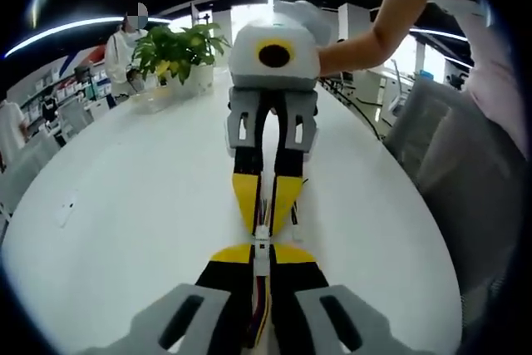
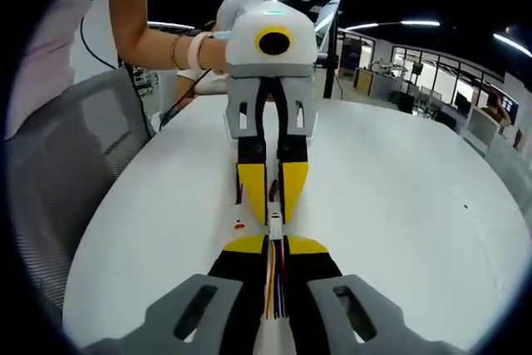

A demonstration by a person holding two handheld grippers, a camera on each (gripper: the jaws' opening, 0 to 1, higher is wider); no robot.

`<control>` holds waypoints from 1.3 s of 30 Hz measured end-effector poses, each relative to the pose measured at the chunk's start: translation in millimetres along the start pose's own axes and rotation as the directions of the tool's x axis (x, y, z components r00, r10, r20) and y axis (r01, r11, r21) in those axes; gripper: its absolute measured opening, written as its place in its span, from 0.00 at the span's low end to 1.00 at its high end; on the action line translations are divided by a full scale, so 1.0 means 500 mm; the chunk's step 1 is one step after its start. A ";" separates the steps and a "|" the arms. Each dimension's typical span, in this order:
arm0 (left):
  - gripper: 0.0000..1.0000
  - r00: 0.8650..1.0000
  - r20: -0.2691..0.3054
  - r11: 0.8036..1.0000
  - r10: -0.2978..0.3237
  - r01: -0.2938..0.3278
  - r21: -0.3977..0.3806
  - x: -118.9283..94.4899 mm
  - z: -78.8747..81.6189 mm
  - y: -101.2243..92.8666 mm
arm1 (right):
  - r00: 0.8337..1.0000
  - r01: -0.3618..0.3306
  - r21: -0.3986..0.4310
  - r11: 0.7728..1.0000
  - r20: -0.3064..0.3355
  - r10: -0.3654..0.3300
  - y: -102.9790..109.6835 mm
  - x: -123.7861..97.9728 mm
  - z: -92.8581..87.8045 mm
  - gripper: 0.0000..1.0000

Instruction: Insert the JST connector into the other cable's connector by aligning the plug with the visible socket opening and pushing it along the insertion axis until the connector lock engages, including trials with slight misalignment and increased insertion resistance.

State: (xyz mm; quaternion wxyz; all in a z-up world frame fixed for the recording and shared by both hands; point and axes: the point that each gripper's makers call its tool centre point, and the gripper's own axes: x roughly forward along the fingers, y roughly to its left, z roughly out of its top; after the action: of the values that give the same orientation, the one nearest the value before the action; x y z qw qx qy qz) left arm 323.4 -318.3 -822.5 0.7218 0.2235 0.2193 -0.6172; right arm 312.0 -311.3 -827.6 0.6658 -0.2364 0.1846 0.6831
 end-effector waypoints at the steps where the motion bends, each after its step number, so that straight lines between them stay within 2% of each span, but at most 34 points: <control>1: 0.00 1.000 -0.001 1.000 0.001 -0.001 0.005 0.001 0.001 -0.002 | 1.000 0.000 0.006 1.000 0.001 0.000 -0.001 0.000 -0.001 0.03; 9: 0.00 1.000 0.004 1.000 0.003 -0.003 -0.001 0.002 0.006 -0.007 | 1.000 0.003 0.016 1.000 0.006 -0.003 -0.005 -0.002 -0.002 0.03; 18: 0.00 1.000 -0.004 1.000 0.005 -0.005 0.000 0.003 -0.006 -0.005 | 1.000 0.004 0.009 1.000 -0.007 -0.004 -0.008 0.005 -0.009 0.03; 24: 0.00 1.000 0.005 1.000 0.011 -0.011 -0.002 0.003 -0.002 -0.007 | 1.000 0.006 0.009 1.000 -0.004 -0.006 -0.009 0.004 -0.006 0.04; 33: 0.00 0.999 -0.027 1.000 0.022 -0.021 0.016 0.004 -0.006 -0.007 | 1.000 0.003 0.014 1.000 -0.018 -0.003 -0.009 0.009 -0.010 0.03; 39: 0.00 0.999 -0.009 0.999 0.036 -0.036 0.018 -0.006 0.003 -0.003 | 1.000 0.014 0.004 1.000 -0.023 -0.014 -0.011 0.005 -0.010 0.03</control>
State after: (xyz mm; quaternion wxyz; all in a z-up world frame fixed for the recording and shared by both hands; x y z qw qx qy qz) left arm 321.7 -317.0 -819.6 0.7296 0.2369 0.2131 -0.6051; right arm 317.9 -311.6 -832.6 0.6690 -0.2441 0.1918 0.6753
